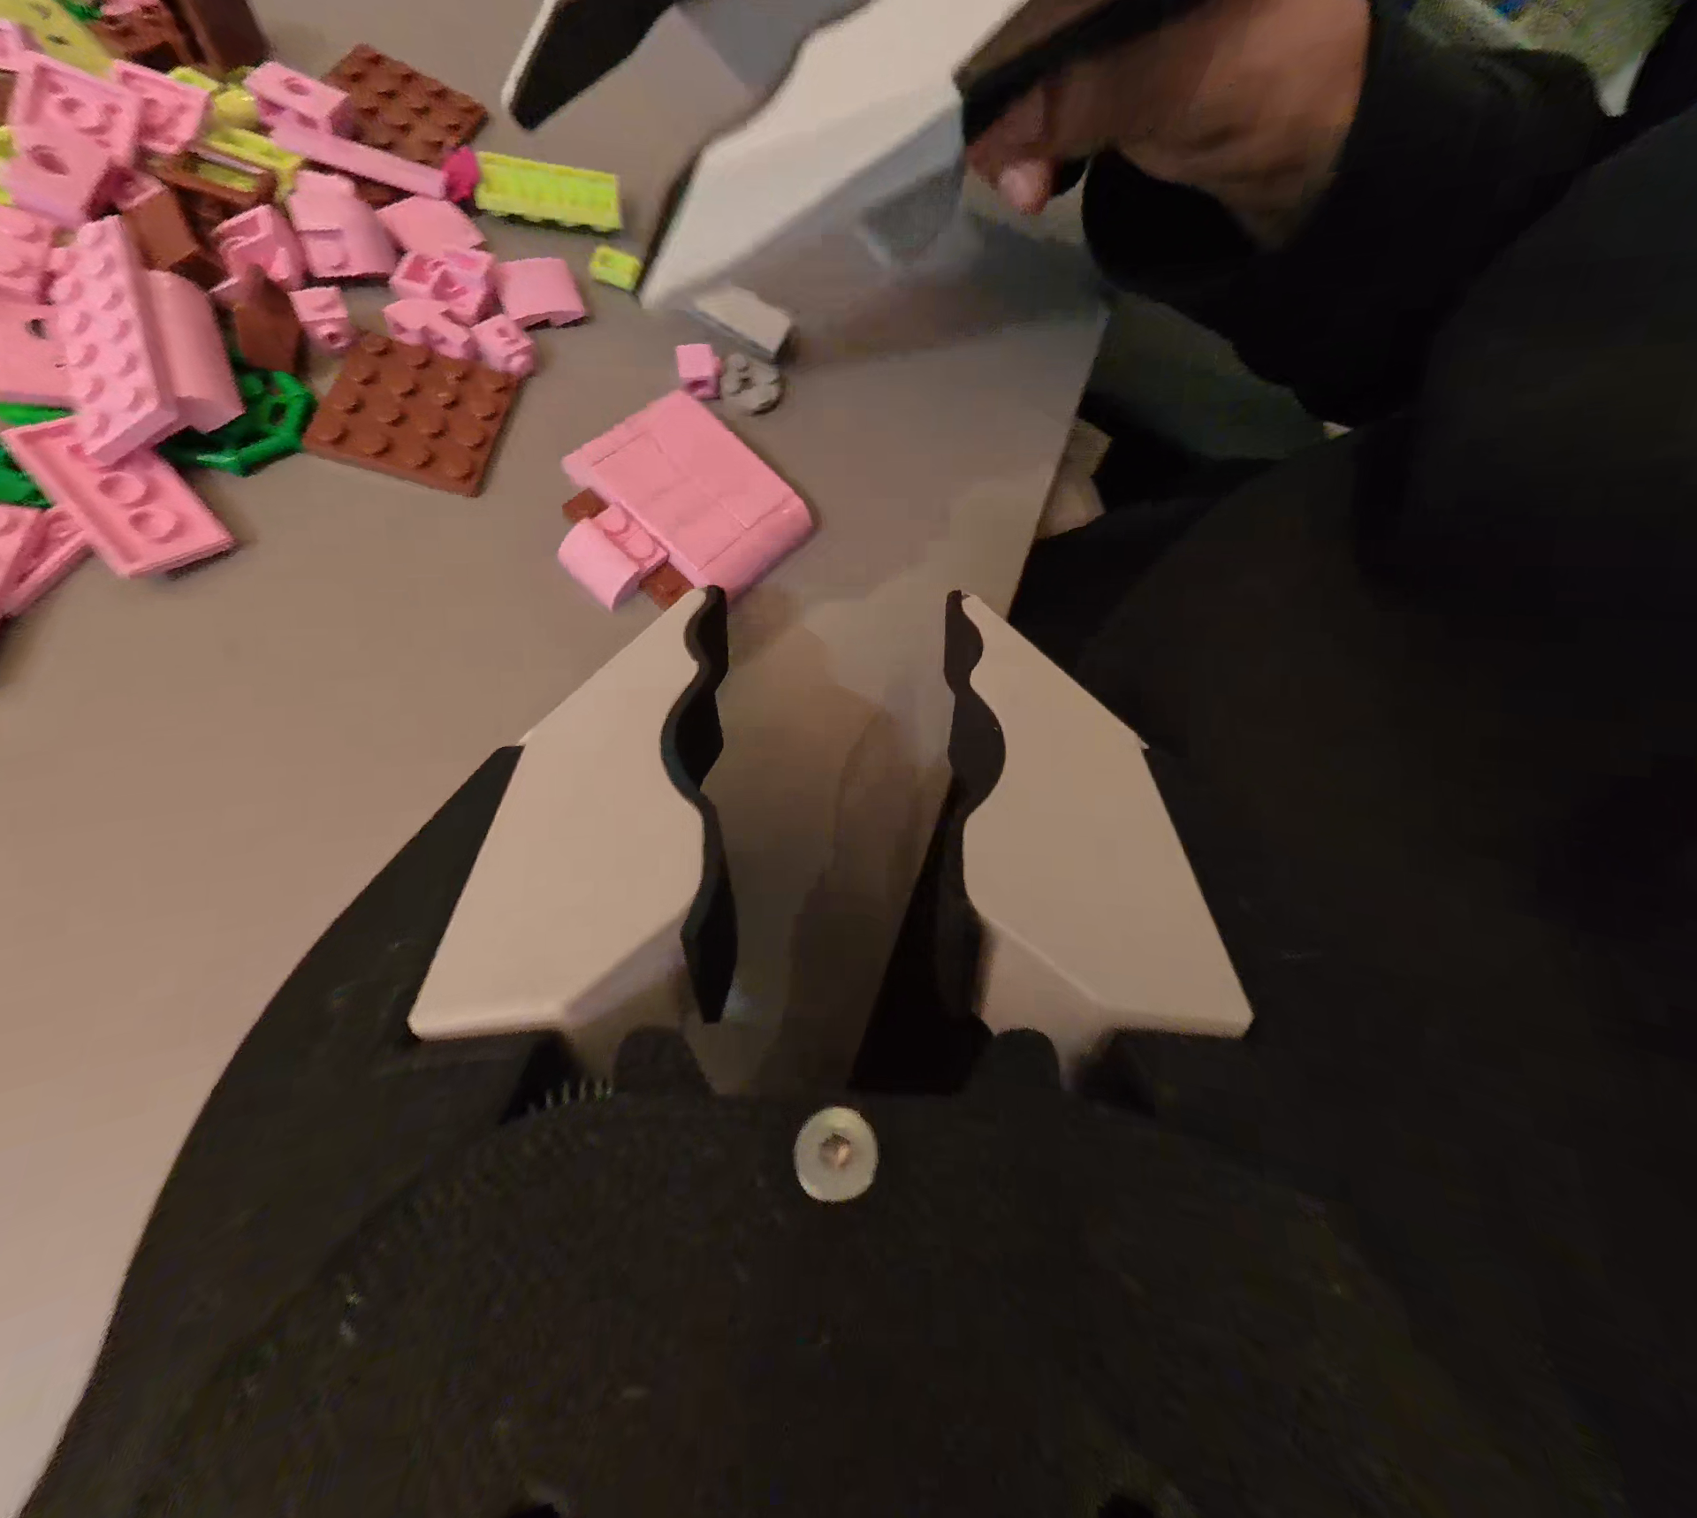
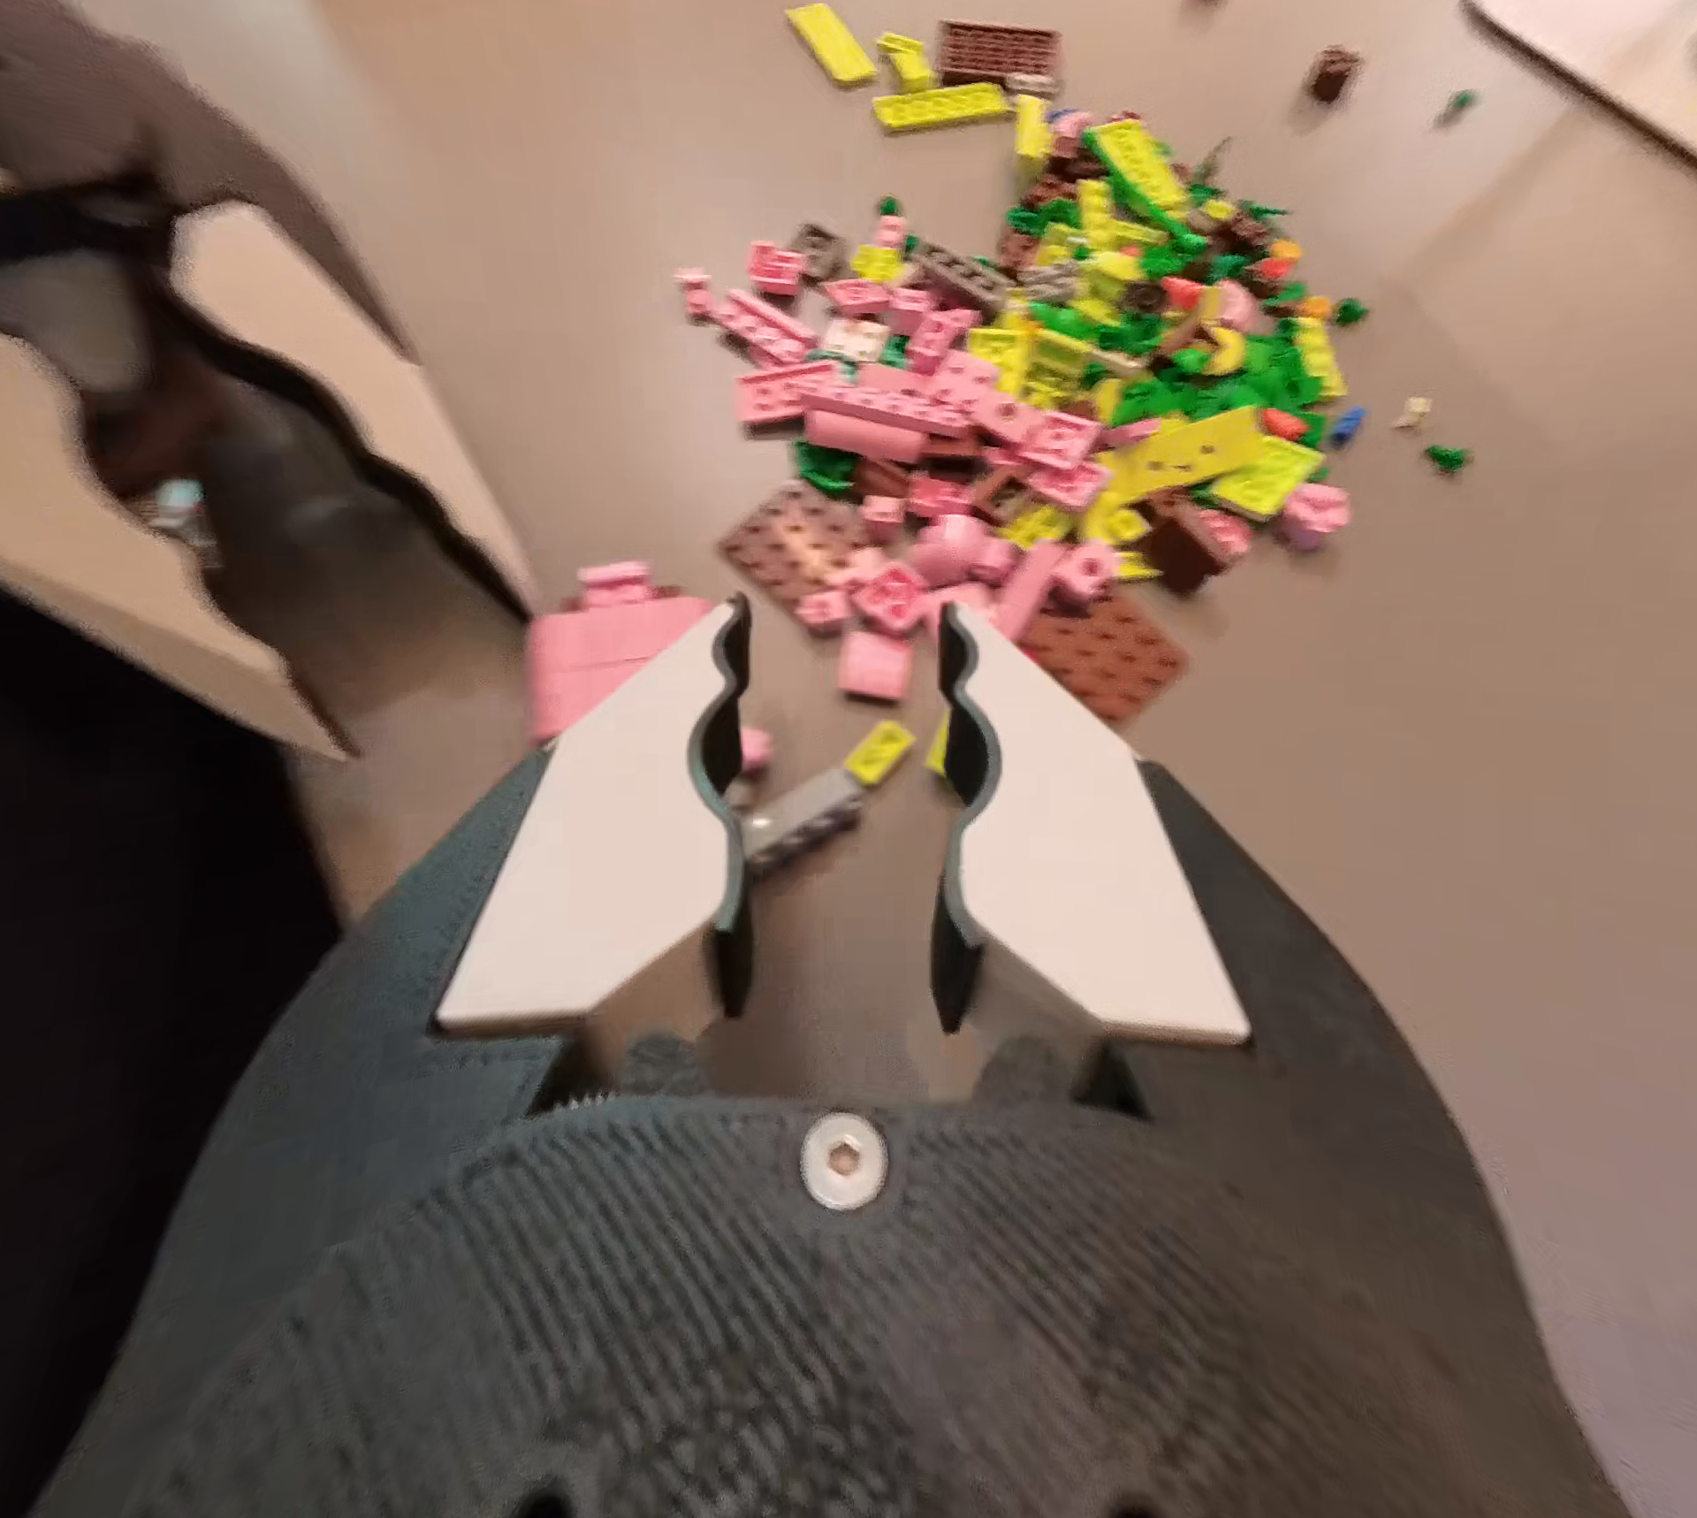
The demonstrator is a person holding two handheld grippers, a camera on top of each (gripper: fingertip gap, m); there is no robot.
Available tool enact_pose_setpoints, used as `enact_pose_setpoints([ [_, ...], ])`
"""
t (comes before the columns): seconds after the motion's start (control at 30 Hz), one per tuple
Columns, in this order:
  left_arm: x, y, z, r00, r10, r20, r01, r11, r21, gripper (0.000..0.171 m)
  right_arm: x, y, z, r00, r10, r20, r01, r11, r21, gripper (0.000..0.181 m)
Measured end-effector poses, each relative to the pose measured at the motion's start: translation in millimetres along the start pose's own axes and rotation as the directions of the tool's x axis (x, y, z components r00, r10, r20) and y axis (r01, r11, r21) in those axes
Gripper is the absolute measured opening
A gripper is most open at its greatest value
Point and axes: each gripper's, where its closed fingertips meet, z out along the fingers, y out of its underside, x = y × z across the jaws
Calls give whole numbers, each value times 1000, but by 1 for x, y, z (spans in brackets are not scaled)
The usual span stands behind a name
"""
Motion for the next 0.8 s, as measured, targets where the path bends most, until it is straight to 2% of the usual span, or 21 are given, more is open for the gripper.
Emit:
enact_pose_setpoints([
  [0.07,-1,-2,-1,1000,-2,-10,2,1000,-2,42,-24,-1,-1,997,-4,81,3,1000,12,45],
  [0.13,-12,-9,-9,999,2,33,-3,1000,25,34,-40,4,3,992,-37,122,39,999,-14,47],
  [0.23,-29,-19,-21,994,21,109,-29,997,73,31,-53,17,16,982,-112,154,125,989,-79,52],
  [0.33,-42,-15,-21,980,83,180,-88,996,17,31,-60,26,26,972,-126,200,153,980,-127,54],
  [0.4,-49,-10,-19,967,150,204,-142,989,-49,32,-63,24,28,967,-132,217,162,979,-123,47],
  [0.5,-38,3,-13,953,280,117,-263,954,-142,32,-66,24,29,954,-162,252,198,973,-122,46],
  [0.57,-37,7,-10,935,339,104,-319,933,-168,33,-71,24,28,940,-183,288,223,968,-112,47],
  [0.63,-36,7,-8,927,363,92,-344,923,-175,32,-75,24,28,924,-212,320,254,963,-95,46],
  [0.7,-29,9,-7,921,388,44,-375,910,-175,22,-77,24,28,910,-229,346,272,959,-83,46],
  [0.8,-27,9,-8,909,415,36,-404,899,-172,21,-79,25,27,889,-250,383,296,953,-65,46],
])
